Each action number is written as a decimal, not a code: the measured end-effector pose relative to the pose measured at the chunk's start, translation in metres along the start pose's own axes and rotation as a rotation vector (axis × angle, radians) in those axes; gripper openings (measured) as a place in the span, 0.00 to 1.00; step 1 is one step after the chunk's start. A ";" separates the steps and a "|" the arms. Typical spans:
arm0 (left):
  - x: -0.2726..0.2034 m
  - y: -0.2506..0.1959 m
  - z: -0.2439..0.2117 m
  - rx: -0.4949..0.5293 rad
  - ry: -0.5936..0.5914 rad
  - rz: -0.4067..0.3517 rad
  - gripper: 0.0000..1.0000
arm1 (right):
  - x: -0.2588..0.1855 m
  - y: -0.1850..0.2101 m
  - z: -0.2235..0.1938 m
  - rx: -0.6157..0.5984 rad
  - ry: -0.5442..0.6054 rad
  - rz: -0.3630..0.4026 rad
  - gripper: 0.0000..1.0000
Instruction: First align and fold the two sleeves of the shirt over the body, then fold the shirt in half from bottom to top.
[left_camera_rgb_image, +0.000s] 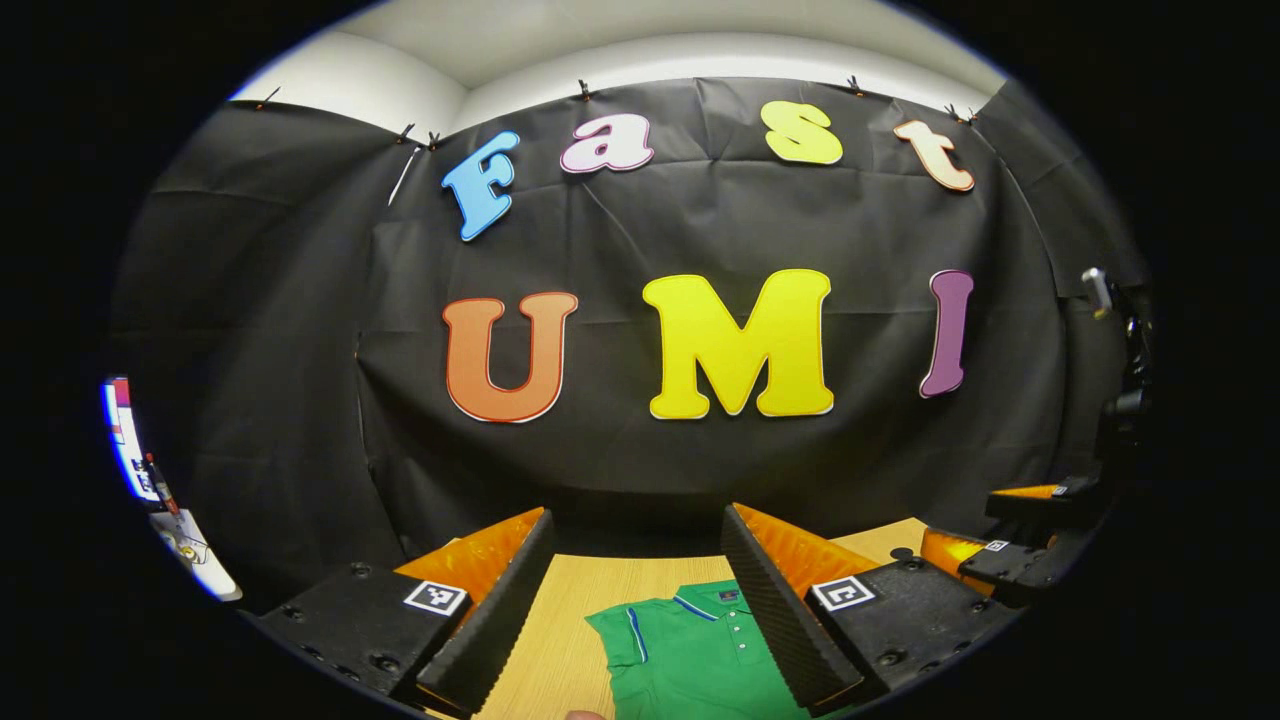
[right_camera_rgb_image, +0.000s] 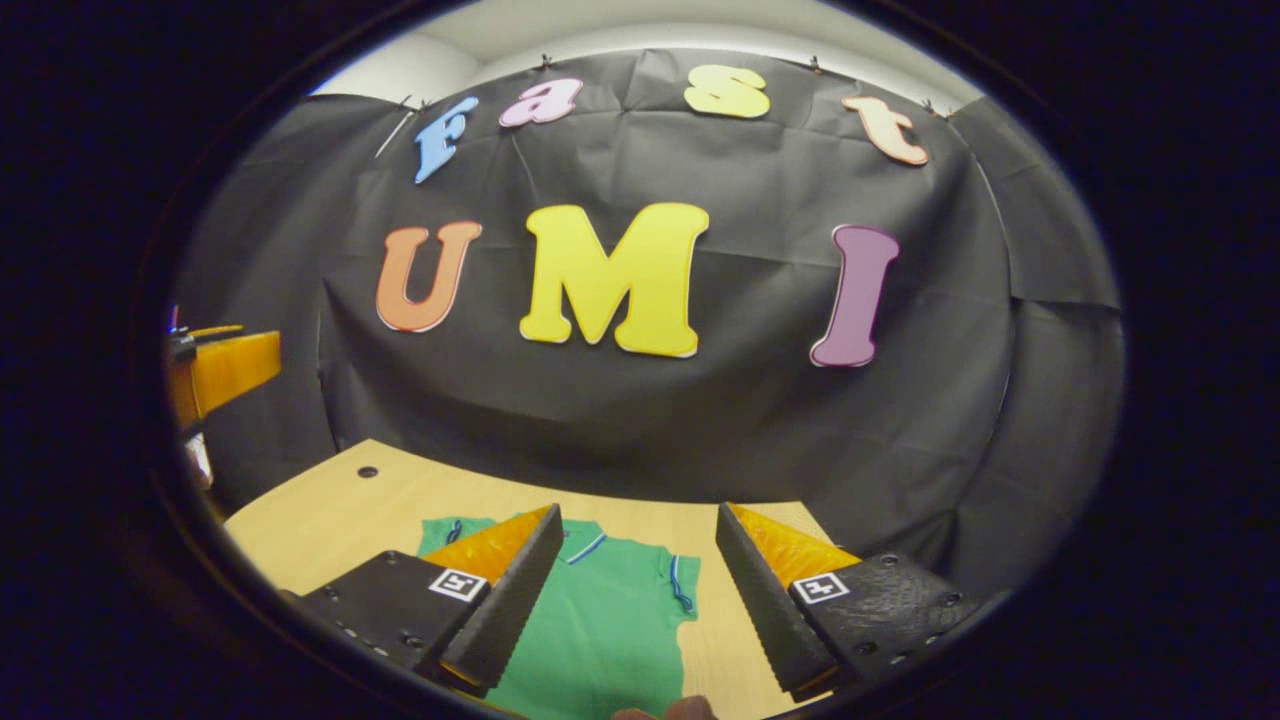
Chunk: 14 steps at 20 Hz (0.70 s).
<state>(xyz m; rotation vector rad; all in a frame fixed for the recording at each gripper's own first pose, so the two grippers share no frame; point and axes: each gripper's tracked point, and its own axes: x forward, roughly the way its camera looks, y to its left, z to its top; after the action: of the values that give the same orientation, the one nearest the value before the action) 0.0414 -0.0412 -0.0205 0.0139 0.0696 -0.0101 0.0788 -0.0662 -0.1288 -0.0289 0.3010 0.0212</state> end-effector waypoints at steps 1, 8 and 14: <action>0.003 -0.001 -0.002 0.001 0.001 0.002 1.00 | 0.009 -0.005 -0.008 0.001 0.022 -0.001 0.95; 0.022 -0.014 -0.006 0.003 0.014 0.012 1.00 | 0.086 -0.037 -0.085 0.006 0.229 0.001 0.95; 0.038 -0.027 -0.015 0.002 0.035 0.017 1.00 | 0.137 -0.058 -0.155 0.041 0.407 0.012 0.95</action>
<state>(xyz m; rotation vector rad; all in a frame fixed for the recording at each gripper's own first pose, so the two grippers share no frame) 0.0783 -0.0684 -0.0388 0.0164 0.1040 0.0071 0.1652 -0.1266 -0.3163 0.0099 0.7084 0.0210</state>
